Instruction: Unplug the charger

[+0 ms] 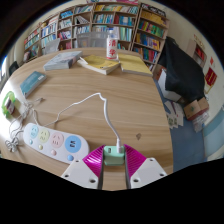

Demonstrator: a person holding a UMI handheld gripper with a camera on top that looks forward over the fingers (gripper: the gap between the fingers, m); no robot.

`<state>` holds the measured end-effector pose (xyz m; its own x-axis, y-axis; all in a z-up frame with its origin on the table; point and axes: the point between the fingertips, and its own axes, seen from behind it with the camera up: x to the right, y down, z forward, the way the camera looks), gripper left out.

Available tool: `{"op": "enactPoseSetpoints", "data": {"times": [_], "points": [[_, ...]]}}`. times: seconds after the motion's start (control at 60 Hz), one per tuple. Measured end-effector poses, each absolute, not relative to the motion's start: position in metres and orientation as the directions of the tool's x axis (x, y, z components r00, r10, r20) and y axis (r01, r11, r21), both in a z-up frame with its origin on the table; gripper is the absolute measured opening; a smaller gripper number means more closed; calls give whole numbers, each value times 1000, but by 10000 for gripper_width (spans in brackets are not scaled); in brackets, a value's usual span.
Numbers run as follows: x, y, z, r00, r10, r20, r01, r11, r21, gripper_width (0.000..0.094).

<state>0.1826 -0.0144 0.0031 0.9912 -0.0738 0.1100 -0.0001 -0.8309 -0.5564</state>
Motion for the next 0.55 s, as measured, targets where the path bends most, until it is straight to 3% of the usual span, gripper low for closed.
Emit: {"op": "enactPoseSetpoints", "data": {"times": [0.1,0.133,0.2,0.317,0.55], "points": [[180,-5,-2,995,-39,94,18,-846,-533,389],[179,-2,-2,996,-36,80,12,-846,-534,463],[178,2,1,998,-40,43,-10,-834,-551,710],[187,1,10,998,-60,23,-36,-814,-580,854],[203,-39,45,994,-95,-46,-103,-782,-614,850]]}}
